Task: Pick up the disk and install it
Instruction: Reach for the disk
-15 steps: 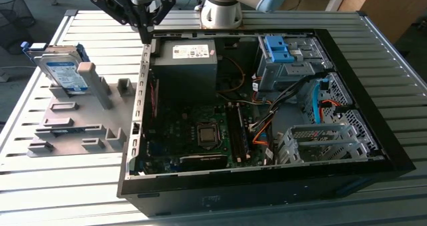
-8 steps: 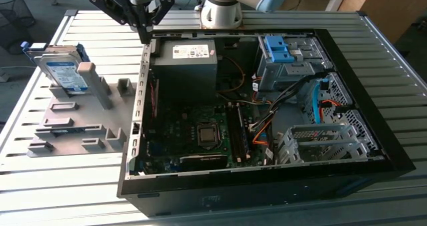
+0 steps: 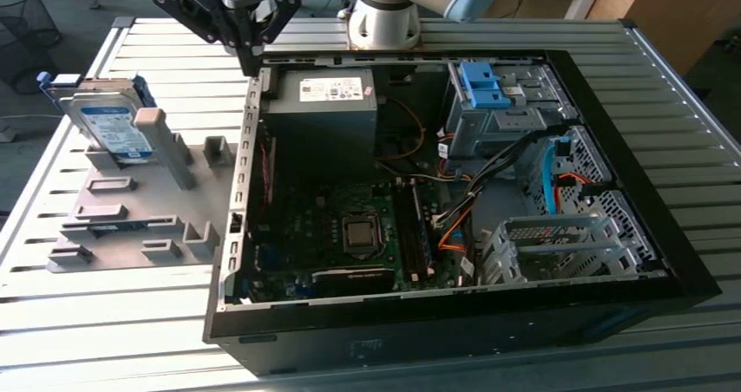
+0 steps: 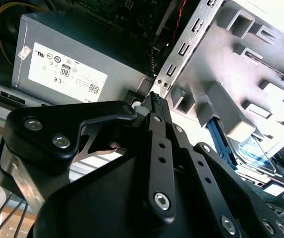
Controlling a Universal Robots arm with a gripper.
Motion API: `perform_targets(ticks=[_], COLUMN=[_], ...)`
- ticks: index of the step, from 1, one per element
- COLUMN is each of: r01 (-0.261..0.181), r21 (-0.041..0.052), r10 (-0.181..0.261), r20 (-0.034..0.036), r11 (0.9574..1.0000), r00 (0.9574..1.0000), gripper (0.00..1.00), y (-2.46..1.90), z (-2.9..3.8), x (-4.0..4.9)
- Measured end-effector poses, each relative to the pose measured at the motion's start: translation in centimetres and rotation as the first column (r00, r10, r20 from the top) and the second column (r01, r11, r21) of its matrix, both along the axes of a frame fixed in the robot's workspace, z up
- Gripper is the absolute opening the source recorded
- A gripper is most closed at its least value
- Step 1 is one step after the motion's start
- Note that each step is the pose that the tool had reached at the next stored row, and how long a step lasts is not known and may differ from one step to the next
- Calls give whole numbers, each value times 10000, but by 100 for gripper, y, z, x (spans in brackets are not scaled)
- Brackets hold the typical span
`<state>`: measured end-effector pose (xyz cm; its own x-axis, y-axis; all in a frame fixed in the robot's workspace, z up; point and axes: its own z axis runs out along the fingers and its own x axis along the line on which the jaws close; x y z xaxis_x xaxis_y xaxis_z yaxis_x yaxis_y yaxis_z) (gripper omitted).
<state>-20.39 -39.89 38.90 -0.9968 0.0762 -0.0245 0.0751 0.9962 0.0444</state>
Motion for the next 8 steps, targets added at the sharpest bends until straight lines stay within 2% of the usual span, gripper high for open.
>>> perform_targets(ticks=[8], r01=[0], r21=[-1], r10=[0], r20=[-1], r11=[10000], r00=[10000], gripper=[11], y=[0], z=[1], x=[-21])
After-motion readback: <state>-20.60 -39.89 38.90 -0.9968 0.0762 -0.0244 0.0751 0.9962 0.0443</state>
